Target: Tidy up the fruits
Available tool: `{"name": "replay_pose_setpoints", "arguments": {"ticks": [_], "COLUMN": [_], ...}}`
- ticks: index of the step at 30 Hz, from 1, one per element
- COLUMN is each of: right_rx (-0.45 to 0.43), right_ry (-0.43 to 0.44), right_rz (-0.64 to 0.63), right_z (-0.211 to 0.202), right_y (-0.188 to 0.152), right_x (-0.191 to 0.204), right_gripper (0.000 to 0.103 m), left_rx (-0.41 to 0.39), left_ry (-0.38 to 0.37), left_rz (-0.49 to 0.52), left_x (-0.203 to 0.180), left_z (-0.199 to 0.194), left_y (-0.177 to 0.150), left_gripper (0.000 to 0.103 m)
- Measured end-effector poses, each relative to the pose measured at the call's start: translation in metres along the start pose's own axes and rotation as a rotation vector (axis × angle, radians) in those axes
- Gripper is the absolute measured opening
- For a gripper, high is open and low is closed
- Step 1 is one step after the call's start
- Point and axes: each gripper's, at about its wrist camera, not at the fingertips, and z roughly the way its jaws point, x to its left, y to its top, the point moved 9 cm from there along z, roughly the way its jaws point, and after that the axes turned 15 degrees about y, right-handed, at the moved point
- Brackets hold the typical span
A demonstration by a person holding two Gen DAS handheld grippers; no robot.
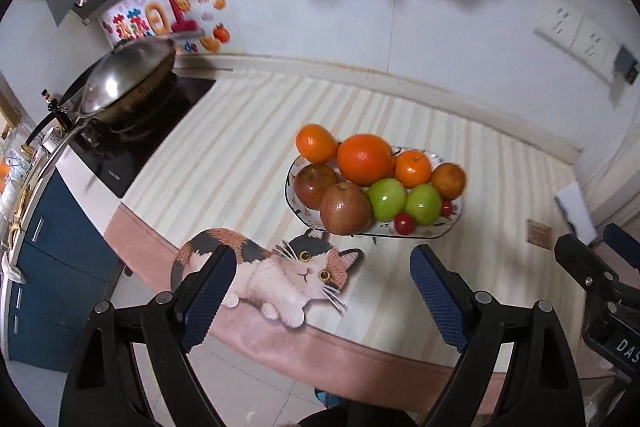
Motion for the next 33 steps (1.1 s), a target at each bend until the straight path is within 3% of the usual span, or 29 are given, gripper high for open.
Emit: {"name": "replay_pose_setpoints", "arguments": {"ticks": [6,14,25,33], "right_rx": [-0.092,-0.152,-0.188,-0.186], "right_ry": [-0.013,0.011,0.040,0.043], "right_rz": [-0.026,-0.067,-0.107,-0.107], "right_z": [-0.079,-0.152,-0.200,-0.200], "right_y": [-0.013,-0.031,-0.035,-0.032], "right_x": [0.026,0.050,0.058,0.052], "right_gripper": [0.099,0.099,0.099,0.100], "left_rx": [-0.066,-0.132,-0.181,-0.166], "left_ry": [-0.036,-0.048,-0.063,-0.063], "left_rz": [-0.026,-0.050,-0.068,-0.070], "left_x": [0.022,0.037,0.032,0.024], "left_z": [-0.060,-0.123,-0.170,-0.166], "left_y": [-0.019,-0.035,-0.046,-0.046], "left_gripper": [0.089,0.089,0.089,0.089]}}
